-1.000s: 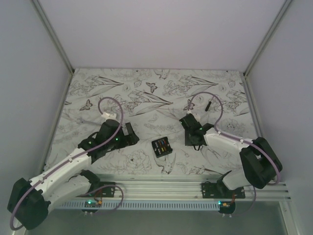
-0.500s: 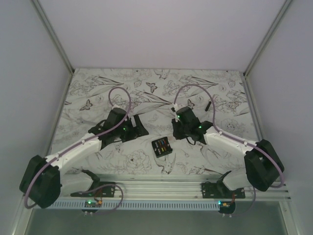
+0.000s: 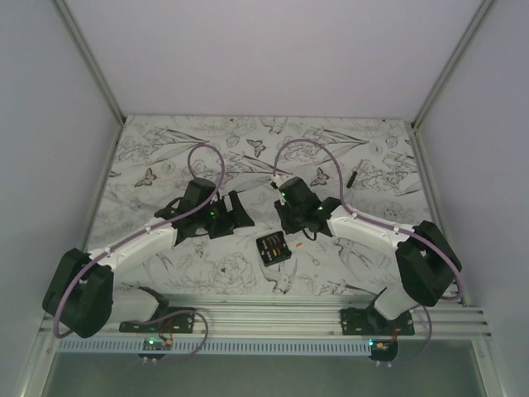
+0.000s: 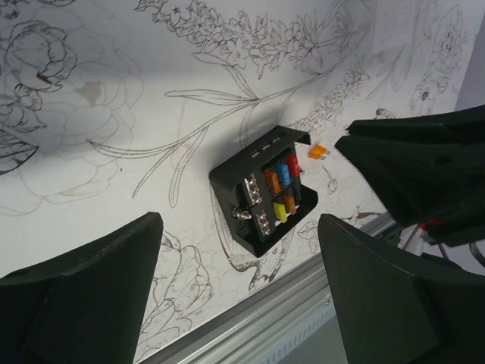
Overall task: Snap on the fuse box
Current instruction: Pick up the fuse from the center of the board.
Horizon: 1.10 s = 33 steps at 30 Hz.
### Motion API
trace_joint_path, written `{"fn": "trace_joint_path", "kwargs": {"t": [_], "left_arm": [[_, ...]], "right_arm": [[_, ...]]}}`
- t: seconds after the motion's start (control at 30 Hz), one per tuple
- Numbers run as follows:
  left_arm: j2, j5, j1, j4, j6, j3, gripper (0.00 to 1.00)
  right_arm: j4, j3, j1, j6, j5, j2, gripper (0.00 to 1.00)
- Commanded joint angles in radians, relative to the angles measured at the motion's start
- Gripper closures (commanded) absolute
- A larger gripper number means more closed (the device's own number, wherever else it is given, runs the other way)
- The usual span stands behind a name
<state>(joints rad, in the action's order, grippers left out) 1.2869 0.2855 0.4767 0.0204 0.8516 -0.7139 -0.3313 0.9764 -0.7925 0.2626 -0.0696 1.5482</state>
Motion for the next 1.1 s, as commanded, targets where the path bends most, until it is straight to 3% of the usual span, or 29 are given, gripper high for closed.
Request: {"fn": "trace_joint_path", "kwargs": {"t": [0.0,0.23,0.43,0.6,1.07], "left_arm": [[-0.036,-0.008,-0.010,0.006,-0.022,0.031,0.12],[-0.026,-0.002,-0.012,0.008,-0.034,0.034,0.11],[-0.048,-0.022,-0.012,0.015,-0.044,0.043,0.10],[-0.060,-0.029,-0.012,0.023,-0.055,0.047,0.09],[-0.089,-0.036,-0.012,0.032,-0.062,0.061,0.08]], "right_arm": [[-0.120,-0.017,0.020,0.096,-0.132,-0.029,0.70],[-0.190,-0.050,0.021,0.167,-0.136,-0.056,0.63],[-0.233,-0.062,0.019,0.384,-0.173,-0.056,0.59],[-0.179,-0.097,0.018,0.489,-0.163,-0.054,0.59],[-0.101,-0.100,0.016,0.558,-0.166,0.036,0.65]]}}
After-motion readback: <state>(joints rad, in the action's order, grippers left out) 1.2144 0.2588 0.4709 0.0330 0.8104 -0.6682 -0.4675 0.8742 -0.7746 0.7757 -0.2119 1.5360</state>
